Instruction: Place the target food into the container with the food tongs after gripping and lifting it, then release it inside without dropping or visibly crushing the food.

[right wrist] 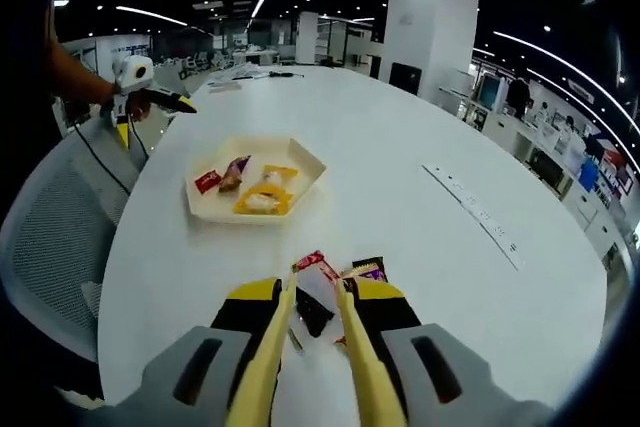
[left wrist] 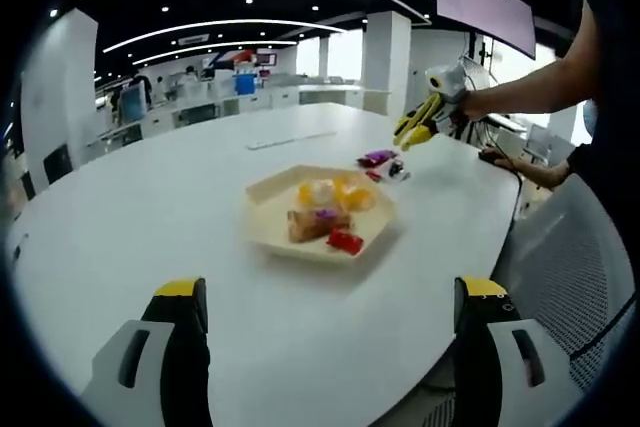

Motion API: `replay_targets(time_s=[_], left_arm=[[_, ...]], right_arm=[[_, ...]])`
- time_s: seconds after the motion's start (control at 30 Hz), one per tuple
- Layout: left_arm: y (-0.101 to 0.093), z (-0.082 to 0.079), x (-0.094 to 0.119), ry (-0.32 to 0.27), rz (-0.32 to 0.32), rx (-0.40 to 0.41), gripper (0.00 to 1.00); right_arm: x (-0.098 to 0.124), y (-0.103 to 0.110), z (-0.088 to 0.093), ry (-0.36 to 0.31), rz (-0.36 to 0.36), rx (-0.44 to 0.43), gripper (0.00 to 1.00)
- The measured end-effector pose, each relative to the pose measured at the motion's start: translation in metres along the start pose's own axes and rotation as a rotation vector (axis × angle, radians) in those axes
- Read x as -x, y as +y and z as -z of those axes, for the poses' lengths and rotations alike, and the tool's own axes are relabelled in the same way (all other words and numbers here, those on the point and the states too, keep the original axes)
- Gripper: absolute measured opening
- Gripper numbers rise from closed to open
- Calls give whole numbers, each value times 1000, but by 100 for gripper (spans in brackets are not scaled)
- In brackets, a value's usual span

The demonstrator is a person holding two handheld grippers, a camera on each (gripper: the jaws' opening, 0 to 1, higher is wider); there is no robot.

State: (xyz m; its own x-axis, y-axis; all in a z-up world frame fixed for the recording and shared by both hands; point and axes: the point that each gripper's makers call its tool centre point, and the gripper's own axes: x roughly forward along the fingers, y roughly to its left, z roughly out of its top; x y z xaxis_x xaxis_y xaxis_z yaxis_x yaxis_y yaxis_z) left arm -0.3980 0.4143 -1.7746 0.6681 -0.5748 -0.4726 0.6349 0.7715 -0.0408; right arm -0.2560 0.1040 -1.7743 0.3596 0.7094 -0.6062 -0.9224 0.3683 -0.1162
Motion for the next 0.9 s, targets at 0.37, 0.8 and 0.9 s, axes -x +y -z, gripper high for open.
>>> replay_targets(time_s=[0.37,0.8,0.9], left_arm=[[0,0,0,4,-4,5,99],[2,2,-1,7,-5,12,99],[1,1,0,8,-5,14,99]], right_arm=[[-14,-2,18,47,-32,16,26],[-24,4,39,132,-65,114,27],[-27,5,38,131,-66,122,27]])
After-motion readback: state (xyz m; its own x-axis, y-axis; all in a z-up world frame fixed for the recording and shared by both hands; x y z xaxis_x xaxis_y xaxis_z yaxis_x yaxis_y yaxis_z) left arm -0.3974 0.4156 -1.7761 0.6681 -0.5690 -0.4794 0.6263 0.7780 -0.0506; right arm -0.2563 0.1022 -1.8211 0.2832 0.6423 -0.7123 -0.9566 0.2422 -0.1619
